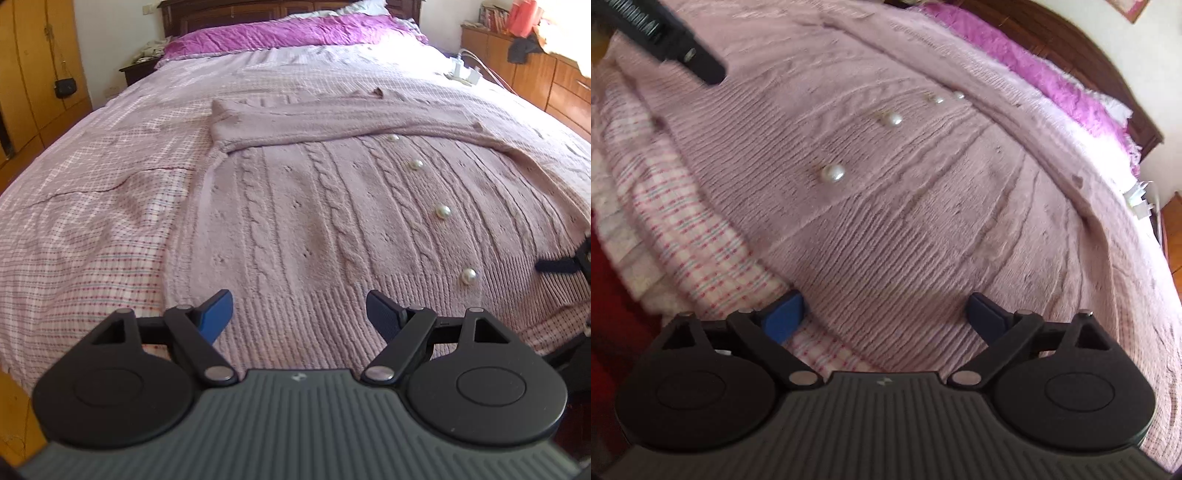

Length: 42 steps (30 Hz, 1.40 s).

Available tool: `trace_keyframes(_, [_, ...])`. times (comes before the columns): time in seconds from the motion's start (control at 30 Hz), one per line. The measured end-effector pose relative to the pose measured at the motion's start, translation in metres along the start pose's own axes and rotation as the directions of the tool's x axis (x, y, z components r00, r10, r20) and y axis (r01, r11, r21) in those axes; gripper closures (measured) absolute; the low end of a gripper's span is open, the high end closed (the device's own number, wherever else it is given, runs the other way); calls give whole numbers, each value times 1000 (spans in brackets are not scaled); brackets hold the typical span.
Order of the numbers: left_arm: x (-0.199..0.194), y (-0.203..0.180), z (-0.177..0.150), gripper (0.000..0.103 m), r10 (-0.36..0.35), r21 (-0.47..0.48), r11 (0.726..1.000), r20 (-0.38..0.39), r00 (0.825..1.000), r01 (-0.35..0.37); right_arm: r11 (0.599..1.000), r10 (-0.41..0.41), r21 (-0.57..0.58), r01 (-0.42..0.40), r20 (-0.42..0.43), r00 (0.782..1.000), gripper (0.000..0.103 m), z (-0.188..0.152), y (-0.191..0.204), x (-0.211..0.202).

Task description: Fold small clothes

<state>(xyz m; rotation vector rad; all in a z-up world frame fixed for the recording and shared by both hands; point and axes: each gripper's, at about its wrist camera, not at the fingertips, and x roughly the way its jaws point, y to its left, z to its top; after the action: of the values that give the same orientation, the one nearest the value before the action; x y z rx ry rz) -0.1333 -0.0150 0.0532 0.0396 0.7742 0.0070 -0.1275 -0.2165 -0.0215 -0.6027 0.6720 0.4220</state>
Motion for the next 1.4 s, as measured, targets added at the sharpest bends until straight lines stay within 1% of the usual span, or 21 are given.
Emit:
trace_keyframes(0.13, [4,-8,-2,22,1,38,999,-15,1000,0,996,-77,51,75,43,996,6,9,-6,5])
trace_keyframes(0.2, [6,-12,-4,22,-5,64,998,-21,1000,7,992,-101,86,95,71,992,6,13,-11,4])
trace_keyframes(0.3, [7,-18,-5,14,-27,92,995,-46,999,31,984,-130,140,113,120,984,6,15,-19,-1])
trace_keyframes(0.33, [7,-20,-6,14,-35,96,995,-50,998,40,980,-140,159,118,132,981,6,15,-21,-3])
trace_keyframes(0.5, [2,-31,-8,14,-87,154,984,-45,995,93,956,-154,271,109,150,977,6,17,-38,-7])
trace_keyframes(0.6, [2,-41,-13,14,-84,212,973,-40,996,90,937,-149,338,88,159,976,6,15,-45,-10])
trace_keyframes(0.67, [6,-46,-17,14,-71,245,966,-50,996,81,924,-153,373,81,166,974,6,13,-48,-13])
trace_keyframes(0.7, [9,-49,-20,14,-58,262,962,-57,997,71,919,-159,386,85,163,974,6,12,-50,-13])
trace_keyframes(0.77, [17,-53,-26,14,-9,305,952,-61,998,27,912,-162,402,85,162,974,6,10,-51,-13])
trace_keyframes(0.9, [23,-58,-33,12,70,367,928,15,997,-71,915,-134,398,68,140,981,6,4,-50,-13])
trace_keyframes(0.97, [24,-57,-31,12,108,371,921,53,993,-120,920,-120,387,64,122,985,6,0,-47,-12])
trace_keyframes(1.03, [26,-55,-28,12,154,367,914,86,984,-175,923,-117,379,69,105,988,6,-2,-45,-10])
trace_keyframes(1.13, [30,-52,-23,12,204,373,897,125,971,-237,926,-123,369,75,108,987,8,-5,-42,-13])
trace_keyframes(1.17, [32,-51,-22,12,208,374,895,129,970,-242,927,-126,366,77,112,986,11,-5,-41,-13])
trace_keyframes(1.23, [32,-48,-21,12,199,369,900,125,972,-232,929,-129,361,77,123,984,28,-5,-40,-15])
trace_keyframes(1.27, [32,-47,-20,12,194,363,904,123,973,-226,930,-134,358,81,126,983,33,-4,-39,-17])
trace_keyframes(1.33, [31,-44,-19,12,182,344,914,121,976,-214,931,-131,356,75,134,982,50,-3,-39,-18])
trace_keyframes(1.37, [31,-43,-18,12,173,333,921,119,978,-203,932,-125,356,69,136,983,53,-3,-38,-19])
trace_keyframes(1.4, [31,-41,-17,13,160,324,927,116,980,-190,932,-117,357,61,137,984,59,-2,-39,-19])
